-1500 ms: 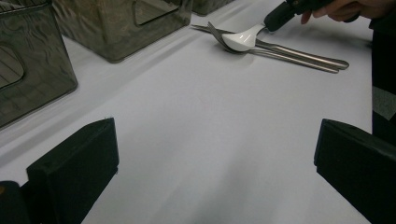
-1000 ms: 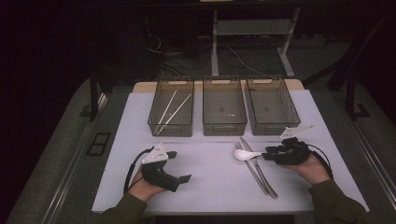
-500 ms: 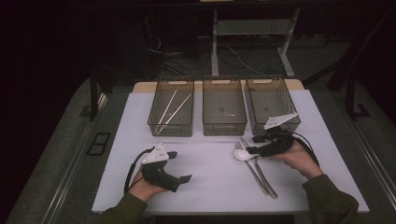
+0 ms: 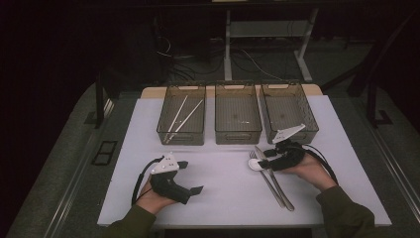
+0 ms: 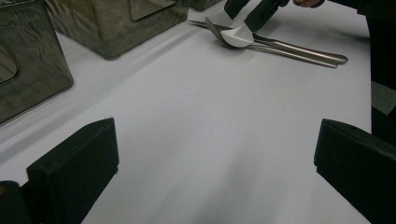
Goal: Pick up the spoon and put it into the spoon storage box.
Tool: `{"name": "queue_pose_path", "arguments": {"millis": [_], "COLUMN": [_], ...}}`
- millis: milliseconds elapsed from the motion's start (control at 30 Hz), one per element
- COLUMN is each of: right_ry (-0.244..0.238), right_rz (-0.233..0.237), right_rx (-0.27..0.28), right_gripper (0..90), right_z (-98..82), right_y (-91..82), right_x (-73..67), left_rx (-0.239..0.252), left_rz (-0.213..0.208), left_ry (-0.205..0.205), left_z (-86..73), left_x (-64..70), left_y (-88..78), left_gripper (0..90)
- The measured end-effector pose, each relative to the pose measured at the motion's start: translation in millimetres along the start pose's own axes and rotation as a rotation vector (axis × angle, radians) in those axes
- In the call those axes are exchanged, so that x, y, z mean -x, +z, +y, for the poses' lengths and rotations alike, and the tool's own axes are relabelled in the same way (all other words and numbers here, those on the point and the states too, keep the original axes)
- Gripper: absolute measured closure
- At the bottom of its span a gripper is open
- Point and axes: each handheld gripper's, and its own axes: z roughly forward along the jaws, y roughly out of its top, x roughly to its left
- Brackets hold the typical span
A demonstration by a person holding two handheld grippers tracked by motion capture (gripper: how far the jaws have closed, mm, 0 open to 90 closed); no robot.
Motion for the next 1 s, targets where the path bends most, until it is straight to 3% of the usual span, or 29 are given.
{"name": "queue_pose_path", "arguments": {"millis": [500,933,1000], "right_ry": [-0.035,-0.104,-0.133], "right_rz": [0.000,0.019,0.025], "right_rx": [-0.035,-0.051,-0.077], "right_gripper": [56.3,63.9,62.9], "right_z": [-3.7,-6.4,-7.5], "right_y": [5.9,3.5,3.3], "right_x": [-3.1,-10.6,-11.1], "left_rx": [0.003,0.003,0.005], "left_rz": [0.000,0.002,0.003], "left_ry": [0.001,0.003,0.003], "left_z": [0.5,0.7,0.7], "left_x": [0.5,0.6,0.6], "left_y": [-0.4,-0.8,-0.8], "left_gripper": [0.0,0.0,0.0]}}
